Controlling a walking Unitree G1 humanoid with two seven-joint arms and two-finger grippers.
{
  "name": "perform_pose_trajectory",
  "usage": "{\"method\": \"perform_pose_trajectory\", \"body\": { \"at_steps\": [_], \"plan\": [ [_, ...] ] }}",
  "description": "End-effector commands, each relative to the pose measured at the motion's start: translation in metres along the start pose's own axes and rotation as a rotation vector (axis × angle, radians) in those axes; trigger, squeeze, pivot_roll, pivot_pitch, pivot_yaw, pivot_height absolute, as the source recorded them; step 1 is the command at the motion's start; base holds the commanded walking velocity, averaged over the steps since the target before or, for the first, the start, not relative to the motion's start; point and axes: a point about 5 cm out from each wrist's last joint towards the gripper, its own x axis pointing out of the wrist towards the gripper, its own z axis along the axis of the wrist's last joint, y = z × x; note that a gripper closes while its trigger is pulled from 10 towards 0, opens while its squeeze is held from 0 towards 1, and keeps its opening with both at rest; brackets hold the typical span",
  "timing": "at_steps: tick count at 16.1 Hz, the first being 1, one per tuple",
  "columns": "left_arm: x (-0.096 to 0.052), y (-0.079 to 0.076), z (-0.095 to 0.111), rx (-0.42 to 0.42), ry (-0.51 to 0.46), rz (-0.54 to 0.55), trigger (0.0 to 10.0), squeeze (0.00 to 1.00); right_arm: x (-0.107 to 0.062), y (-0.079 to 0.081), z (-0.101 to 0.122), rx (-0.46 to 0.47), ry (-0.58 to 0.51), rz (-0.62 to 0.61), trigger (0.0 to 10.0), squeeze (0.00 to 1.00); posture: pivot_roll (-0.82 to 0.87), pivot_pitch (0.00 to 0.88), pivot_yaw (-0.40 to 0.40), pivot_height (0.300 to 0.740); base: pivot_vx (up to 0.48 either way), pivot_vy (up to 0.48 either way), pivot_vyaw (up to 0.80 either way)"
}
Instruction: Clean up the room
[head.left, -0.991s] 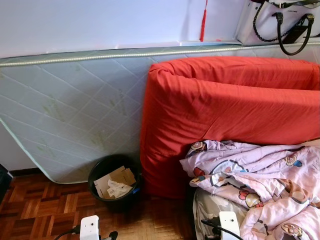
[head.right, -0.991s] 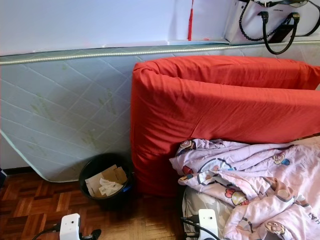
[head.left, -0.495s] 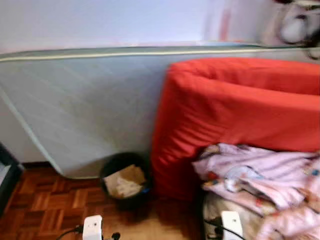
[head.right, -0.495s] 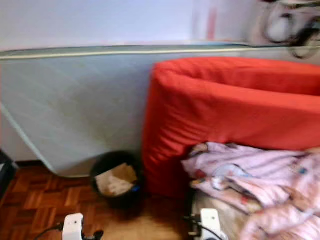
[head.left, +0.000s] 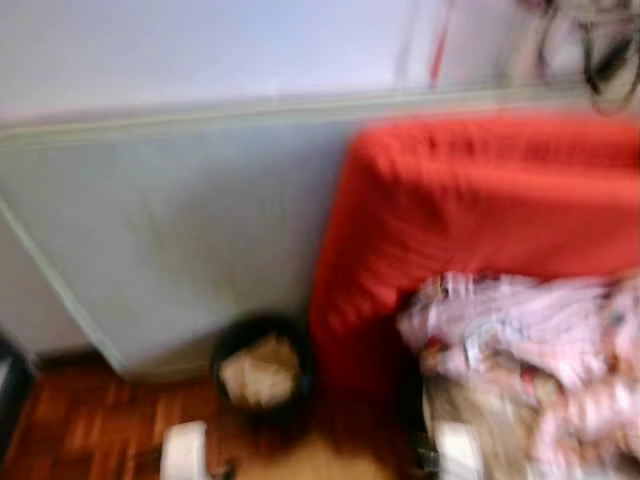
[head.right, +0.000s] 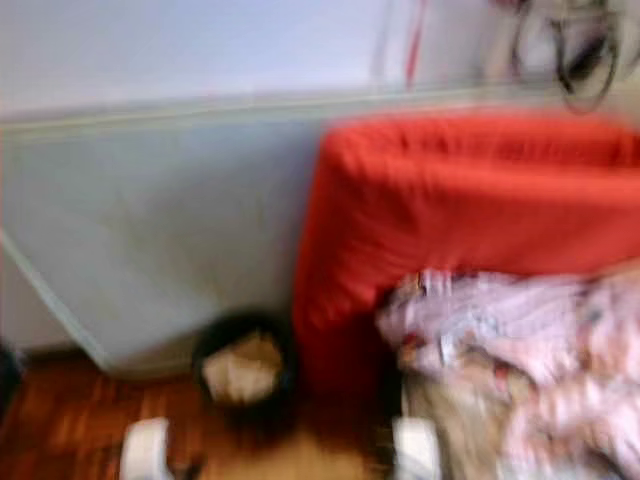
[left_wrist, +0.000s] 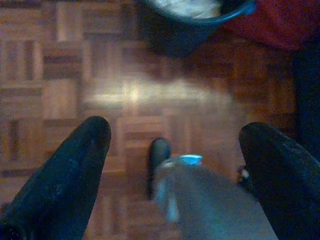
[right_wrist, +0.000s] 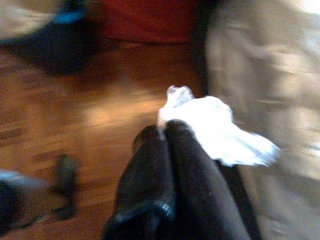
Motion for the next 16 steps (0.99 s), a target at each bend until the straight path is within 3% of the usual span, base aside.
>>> {"method": "perform_pose_trajectory", "body": {
  "at_steps": [1, 4, 7, 16],
  "plan": [
    [0.0001, -0.0040, -0.0034, -0.012, 0.014, -0.006, 10.0, 0.00, -0.0004, -0.0084, 0.0043, -0.001, -0.020, -0.016, 10.0, 0.00, 0.05, 0.000, -0.015, 0.740, 0.000, 0.322, 0.00],
    [0.0000, -0.0039, -0.0034, -0.016, 0.013, -0.006, 10.0, 0.00, -0.0004, -0.0077, 0.0044, -0.007, -0.020, -0.011, 10.0, 0.00, 0.05, 0.000, -0.016, 0.740, 0.000, 0.320, 0.00],
    [0.0000, -0.0033, -0.0033, -0.018, 0.014, -0.003, 10.0, 0.00, -0.0004, -0.0073, 0.0038, -0.002, -0.018, -0.014, 10.0, 0.00, 0.05, 0.000, -0.016, 0.740, 0.000, 0.000, 0.00],
    [0.0000, -0.0029, -0.0031, -0.018, 0.014, -0.002, 10.0, 0.00, -0.0006, -0.0080, 0.0030, -0.003, -0.014, -0.015, 10.0, 0.00, 0.05, 0.000, -0.015, 0.740, 0.000, 0.480, 0.00]
  ]
}}
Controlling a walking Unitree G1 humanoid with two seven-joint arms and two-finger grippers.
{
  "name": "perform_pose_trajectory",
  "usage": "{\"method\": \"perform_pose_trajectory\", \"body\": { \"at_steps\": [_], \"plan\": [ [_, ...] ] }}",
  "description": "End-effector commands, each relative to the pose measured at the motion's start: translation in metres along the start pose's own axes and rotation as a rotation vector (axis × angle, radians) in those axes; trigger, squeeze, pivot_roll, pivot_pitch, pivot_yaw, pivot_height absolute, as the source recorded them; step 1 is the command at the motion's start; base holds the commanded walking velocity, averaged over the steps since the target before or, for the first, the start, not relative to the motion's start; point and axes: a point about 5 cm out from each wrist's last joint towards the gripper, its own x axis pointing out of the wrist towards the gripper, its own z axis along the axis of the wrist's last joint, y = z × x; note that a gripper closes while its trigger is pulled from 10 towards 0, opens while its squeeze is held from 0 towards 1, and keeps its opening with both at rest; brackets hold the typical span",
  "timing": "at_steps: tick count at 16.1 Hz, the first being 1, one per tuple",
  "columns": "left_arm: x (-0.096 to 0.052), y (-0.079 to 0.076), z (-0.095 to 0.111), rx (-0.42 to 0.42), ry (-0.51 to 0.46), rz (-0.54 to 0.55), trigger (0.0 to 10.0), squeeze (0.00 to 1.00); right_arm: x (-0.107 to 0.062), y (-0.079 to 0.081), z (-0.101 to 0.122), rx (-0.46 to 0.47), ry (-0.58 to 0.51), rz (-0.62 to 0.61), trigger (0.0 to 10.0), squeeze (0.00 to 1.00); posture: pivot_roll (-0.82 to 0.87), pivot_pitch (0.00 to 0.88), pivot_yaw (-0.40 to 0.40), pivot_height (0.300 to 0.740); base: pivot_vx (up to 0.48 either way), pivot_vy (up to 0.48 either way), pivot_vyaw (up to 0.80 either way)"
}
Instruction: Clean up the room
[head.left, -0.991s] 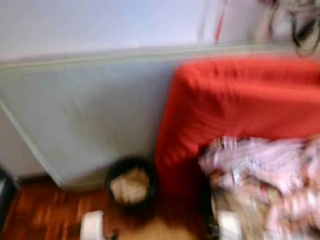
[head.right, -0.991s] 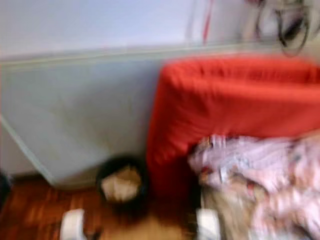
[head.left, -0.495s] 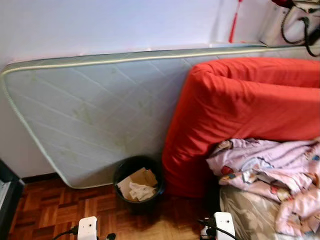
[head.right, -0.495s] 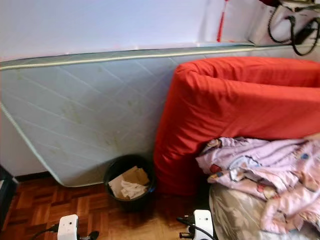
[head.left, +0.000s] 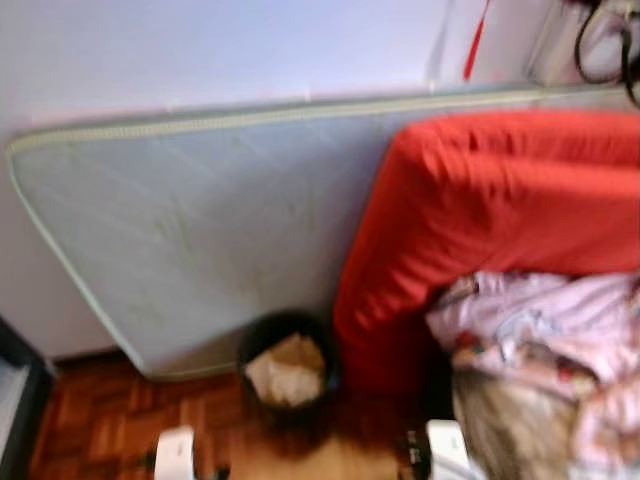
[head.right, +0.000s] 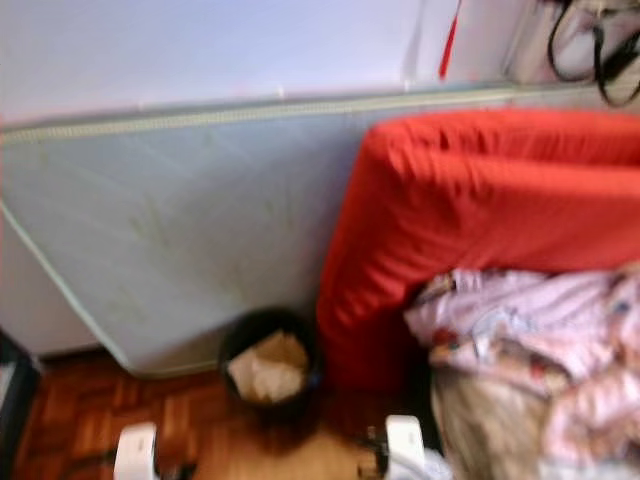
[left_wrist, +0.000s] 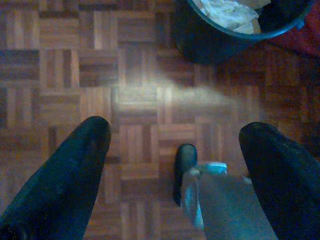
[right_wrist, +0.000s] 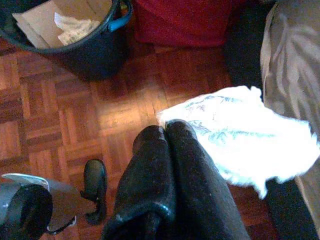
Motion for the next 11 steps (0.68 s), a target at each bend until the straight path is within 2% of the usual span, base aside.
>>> {"method": "perform_pose_trajectory", "body": {
  "at_steps": [1, 11],
  "plan": [
    [-0.0008, -0.0038, -0.0072, -0.006, 0.028, -0.010, 10.0, 0.00, -0.0013, -0.0071, -0.0017, 0.003, 0.004, -0.021, 10.0, 0.00, 0.05, 0.000, -0.015, 0.740, 0.000, 0.480, 0.00],
    [-0.0010, -0.0035, -0.0078, -0.005, 0.028, -0.008, 10.0, 0.00, -0.0015, -0.0064, -0.0030, 0.007, 0.008, -0.021, 10.0, 0.00, 0.05, 0.000, -0.013, 0.740, 0.000, 0.480, 0.00]
  ]
}}
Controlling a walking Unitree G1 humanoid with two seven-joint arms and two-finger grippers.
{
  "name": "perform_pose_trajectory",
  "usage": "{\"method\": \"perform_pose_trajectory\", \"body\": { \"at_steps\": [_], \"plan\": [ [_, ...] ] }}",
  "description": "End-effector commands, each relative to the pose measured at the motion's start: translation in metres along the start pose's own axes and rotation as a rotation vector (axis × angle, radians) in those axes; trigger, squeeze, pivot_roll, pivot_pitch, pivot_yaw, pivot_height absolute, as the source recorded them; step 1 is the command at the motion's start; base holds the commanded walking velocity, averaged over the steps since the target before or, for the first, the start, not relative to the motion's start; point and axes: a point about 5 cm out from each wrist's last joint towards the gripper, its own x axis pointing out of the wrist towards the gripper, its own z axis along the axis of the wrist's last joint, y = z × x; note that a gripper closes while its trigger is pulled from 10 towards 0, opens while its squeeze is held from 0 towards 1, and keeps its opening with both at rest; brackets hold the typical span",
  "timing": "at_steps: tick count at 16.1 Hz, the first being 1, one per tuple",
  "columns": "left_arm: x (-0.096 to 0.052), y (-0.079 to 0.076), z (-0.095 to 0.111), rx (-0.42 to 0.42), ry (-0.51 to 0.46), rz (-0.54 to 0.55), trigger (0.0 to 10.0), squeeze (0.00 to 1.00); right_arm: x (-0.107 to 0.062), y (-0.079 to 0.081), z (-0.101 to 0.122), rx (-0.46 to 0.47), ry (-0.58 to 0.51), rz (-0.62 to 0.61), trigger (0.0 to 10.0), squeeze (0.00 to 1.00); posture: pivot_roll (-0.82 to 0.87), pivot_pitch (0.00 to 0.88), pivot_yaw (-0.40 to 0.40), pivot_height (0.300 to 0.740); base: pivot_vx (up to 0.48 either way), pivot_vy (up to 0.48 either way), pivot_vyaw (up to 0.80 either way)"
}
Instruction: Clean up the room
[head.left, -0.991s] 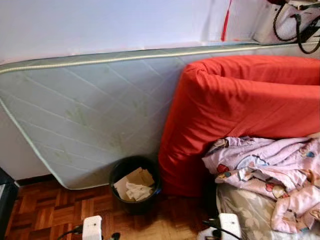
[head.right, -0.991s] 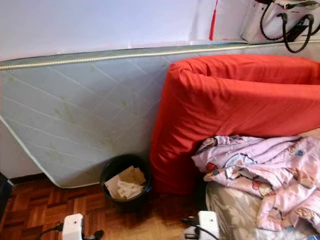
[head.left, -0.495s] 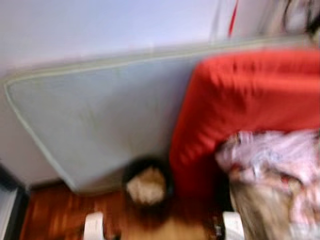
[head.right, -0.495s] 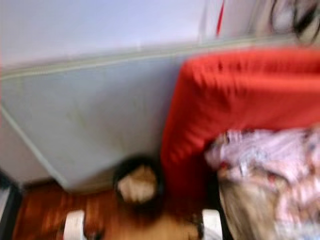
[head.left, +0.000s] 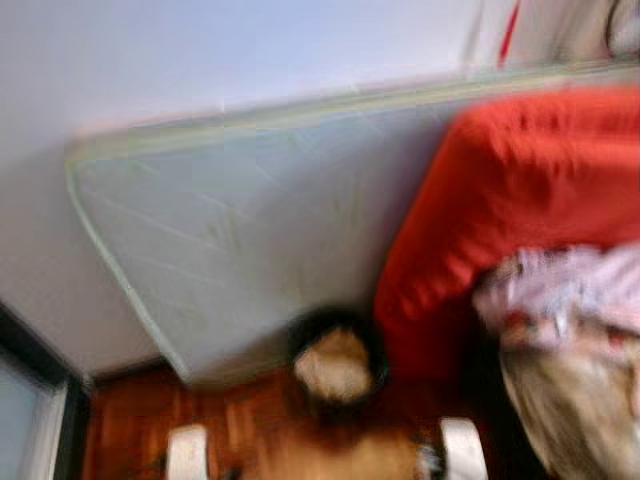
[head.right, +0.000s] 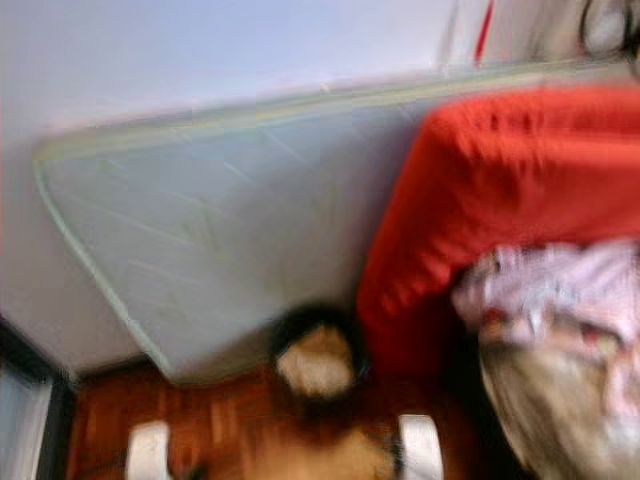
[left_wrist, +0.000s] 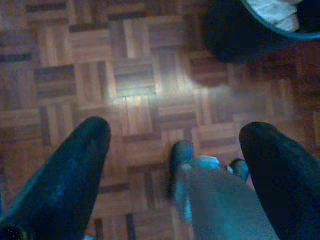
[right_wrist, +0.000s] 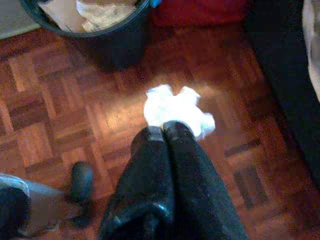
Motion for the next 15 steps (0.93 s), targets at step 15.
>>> {"method": "perform_pose_trajectory", "body": {
  "at_steps": [15],
  "plan": [
    [-0.0010, 0.0092, 0.0001, 0.003, 0.013, 0.016, 10.0, 0.00, 0.0024, 0.0111, 0.0055, -0.061, -0.006, 0.045, 10.0, 0.00, 0.05, 0.000, -0.015, 0.740, 0.038, 0.000, 0.05]
  ]
}}
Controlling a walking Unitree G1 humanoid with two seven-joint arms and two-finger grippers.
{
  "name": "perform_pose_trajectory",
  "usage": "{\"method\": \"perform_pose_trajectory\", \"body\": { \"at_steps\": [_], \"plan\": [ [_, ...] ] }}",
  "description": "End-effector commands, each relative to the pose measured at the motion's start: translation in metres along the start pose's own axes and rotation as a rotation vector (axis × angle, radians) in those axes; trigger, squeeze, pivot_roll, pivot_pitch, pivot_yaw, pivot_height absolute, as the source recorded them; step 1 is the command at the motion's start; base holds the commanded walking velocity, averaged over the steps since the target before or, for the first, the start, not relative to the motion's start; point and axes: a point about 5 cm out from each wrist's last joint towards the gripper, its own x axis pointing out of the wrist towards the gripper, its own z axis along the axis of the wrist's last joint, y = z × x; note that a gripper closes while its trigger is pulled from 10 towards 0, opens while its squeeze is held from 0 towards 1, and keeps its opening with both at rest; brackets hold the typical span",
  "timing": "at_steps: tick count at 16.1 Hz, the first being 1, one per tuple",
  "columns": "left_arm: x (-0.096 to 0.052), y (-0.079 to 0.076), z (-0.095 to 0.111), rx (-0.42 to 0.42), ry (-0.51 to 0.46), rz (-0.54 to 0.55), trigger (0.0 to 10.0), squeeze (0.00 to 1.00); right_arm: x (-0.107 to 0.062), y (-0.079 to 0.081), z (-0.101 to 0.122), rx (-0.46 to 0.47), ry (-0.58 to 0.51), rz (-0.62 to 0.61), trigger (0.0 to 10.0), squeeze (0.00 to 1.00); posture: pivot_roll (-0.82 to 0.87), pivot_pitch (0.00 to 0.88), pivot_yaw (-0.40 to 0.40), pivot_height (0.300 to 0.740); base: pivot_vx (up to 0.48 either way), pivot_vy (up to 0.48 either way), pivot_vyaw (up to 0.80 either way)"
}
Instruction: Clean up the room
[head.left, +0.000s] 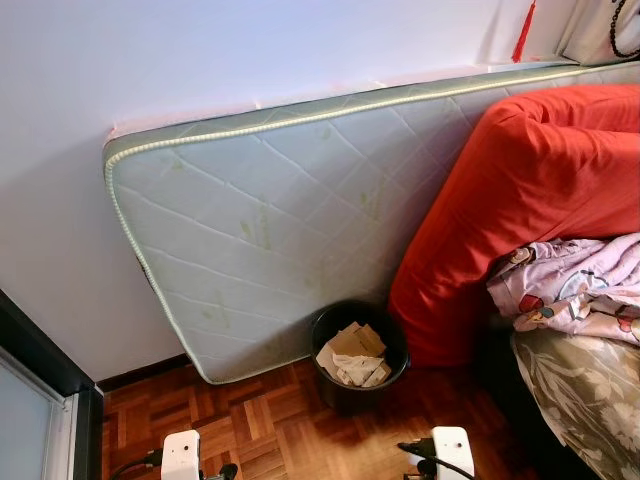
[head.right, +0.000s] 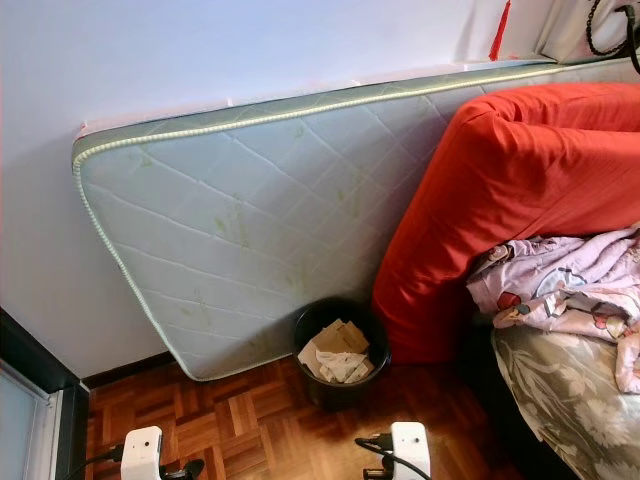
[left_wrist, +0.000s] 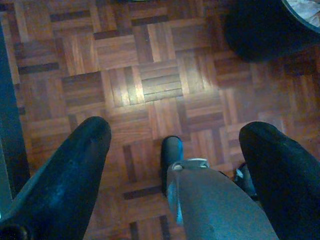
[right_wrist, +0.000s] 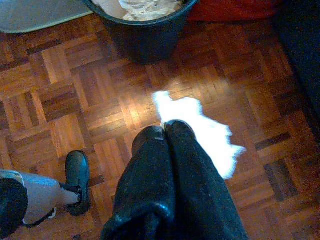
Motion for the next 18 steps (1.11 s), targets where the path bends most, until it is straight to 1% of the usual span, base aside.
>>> {"method": "perform_pose_trajectory", "body": {
  "at_steps": [1, 2, 3, 5, 11, 12, 13, 14, 15, 16, 18],
  "plan": [
    [-0.0009, 0.0013, -0.0052, -0.002, 0.027, 0.009, 10.0, 0.00, -0.0003, 0.0010, -0.0025, -0.003, 0.012, 0.007, 10.0, 0.00, 0.05, 0.000, -0.016, 0.740, 0.315, 0.000, 0.80],
    [-0.0009, 0.0013, -0.0054, -0.003, 0.027, 0.010, 10.0, 0.00, -0.0004, 0.0004, -0.0031, 0.000, 0.015, 0.001, 10.0, 0.00, 0.05, 0.000, -0.016, 0.740, 0.319, 0.000, 0.80],
    [-0.0010, 0.0013, -0.0055, -0.004, 0.026, 0.010, 10.0, 0.00, -0.0006, -0.0005, -0.0036, 0.019, 0.015, -0.011, 10.0, 0.00, 0.05, 0.000, -0.016, 0.740, 0.319, 0.000, 0.00],
    [-0.0010, 0.0013, -0.0052, -0.007, 0.025, 0.008, 10.0, 0.00, -0.0006, -0.0013, -0.0038, 0.009, 0.020, -0.014, 10.0, 0.00, 0.05, 0.000, -0.018, 0.740, 0.337, 0.000, 0.00],
    [-0.0008, 0.0032, -0.0038, -0.012, 0.023, 0.017, 10.0, 0.00, -0.0002, 0.0001, -0.0019, 0.026, 0.011, -0.004, 10.0, 0.00, 0.06, 0.000, -0.018, 0.740, 0.356, 0.000, 0.00],
    [-0.0008, 0.0033, -0.0037, -0.012, 0.023, 0.017, 10.0, 0.00, -0.0001, 0.0004, -0.0015, 0.011, 0.010, -0.001, 10.0, 0.00, 0.06, 0.000, -0.018, 0.740, 0.356, 0.000, 0.00],
    [-0.0008, 0.0030, -0.0038, -0.013, 0.023, 0.018, 10.0, 0.00, 0.0000, 0.0008, -0.0010, -0.019, 0.010, 0.008, 10.0, 0.00, 0.06, 0.000, -0.017, 0.740, 0.356, 0.000, 0.80],
    [-0.0007, 0.0026, -0.0039, -0.013, 0.023, 0.017, 10.0, 0.00, 0.0000, 0.0009, -0.0009, -0.030, 0.009, 0.013, 10.0, 0.00, 0.06, 0.000, -0.017, 0.740, 0.356, 0.000, 0.80],
    [-0.0007, 0.0025, -0.0039, -0.013, 0.023, 0.017, 10.0, 0.00, -0.0001, 0.0009, -0.0009, -0.021, 0.007, 0.012, 10.0, 0.00, 0.06, 0.000, -0.016, 0.740, 0.356, 0.000, 0.80],
    [-0.0007, 0.0023, -0.0038, -0.014, 0.023, 0.017, 10.0, 0.00, -0.0003, 0.0002, -0.0025, 0.024, 0.011, -0.001, 10.0, 0.00, 0.06, 0.000, -0.017, 0.740, 0.352, 0.000, 0.00],
    [-0.0007, 0.0024, -0.0040, -0.012, 0.023, 0.017, 10.0, 0.00, -0.0004, -0.0006, -0.0020, 0.028, 0.007, -0.007, 10.0, 0.00, 0.06, 0.000, -0.017, 0.740, 0.349, 0.000, 0.00]
  ]
}}
